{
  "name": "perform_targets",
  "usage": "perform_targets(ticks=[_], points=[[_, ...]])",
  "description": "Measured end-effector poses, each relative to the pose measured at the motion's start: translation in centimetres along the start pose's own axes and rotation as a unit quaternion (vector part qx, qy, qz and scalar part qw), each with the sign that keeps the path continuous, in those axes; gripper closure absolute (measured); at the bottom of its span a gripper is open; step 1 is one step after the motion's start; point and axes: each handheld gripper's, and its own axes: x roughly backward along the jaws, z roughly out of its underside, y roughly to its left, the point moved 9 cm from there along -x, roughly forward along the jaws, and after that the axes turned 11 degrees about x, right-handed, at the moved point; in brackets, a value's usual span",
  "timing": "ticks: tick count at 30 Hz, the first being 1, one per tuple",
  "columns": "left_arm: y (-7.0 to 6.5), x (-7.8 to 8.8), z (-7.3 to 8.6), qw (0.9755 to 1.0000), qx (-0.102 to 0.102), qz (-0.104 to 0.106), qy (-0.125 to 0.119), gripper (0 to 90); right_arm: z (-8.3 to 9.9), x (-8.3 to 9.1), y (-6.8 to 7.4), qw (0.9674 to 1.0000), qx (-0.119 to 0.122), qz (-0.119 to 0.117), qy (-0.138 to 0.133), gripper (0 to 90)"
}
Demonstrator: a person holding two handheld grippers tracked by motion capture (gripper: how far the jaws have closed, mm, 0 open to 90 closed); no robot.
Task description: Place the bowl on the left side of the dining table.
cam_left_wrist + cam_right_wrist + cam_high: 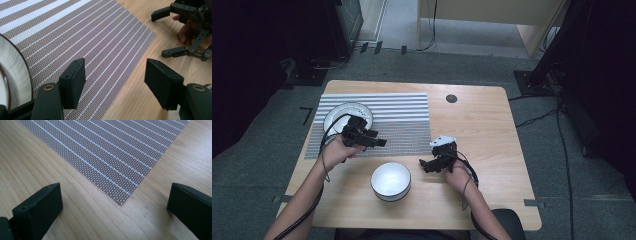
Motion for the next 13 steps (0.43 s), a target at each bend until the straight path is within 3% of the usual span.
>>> perform_targets(ticks=[13], points=[[-0.06, -0.74, 0.4, 0.9999, 0.005, 0.006, 0.011, 32.2, 0.0, 0.0, -0.01, 1.0, 0.001, 0.0, 0.0, 0.0]])
